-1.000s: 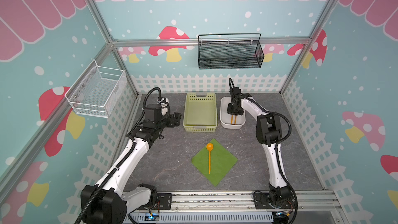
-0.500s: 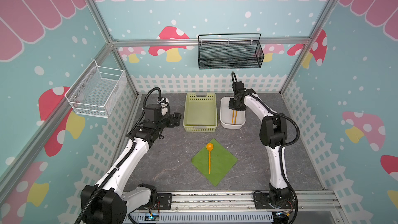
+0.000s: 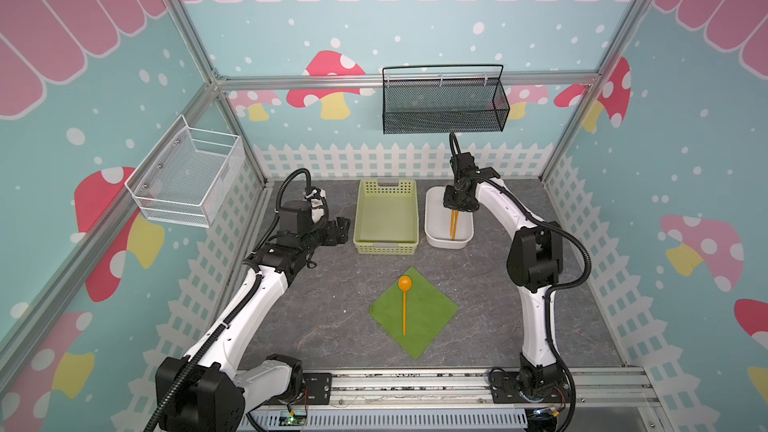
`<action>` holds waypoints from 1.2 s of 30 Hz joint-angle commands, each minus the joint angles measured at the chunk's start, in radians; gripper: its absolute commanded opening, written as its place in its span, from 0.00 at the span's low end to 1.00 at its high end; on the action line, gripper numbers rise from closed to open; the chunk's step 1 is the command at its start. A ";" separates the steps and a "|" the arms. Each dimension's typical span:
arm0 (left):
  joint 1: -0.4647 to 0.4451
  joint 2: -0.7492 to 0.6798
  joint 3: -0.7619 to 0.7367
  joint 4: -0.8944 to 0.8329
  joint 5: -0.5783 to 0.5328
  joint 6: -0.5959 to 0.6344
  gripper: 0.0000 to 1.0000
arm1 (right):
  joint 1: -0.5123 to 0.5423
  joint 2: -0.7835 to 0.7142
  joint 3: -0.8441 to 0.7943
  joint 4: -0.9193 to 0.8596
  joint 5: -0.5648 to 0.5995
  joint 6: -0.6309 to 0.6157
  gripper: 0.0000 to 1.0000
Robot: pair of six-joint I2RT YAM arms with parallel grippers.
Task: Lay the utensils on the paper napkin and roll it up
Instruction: 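Lift the orange fork out of the tub with the right gripper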
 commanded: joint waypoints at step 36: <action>-0.060 -0.013 -0.009 -0.002 0.003 0.007 0.89 | 0.212 -0.415 -0.514 0.089 0.025 0.097 0.09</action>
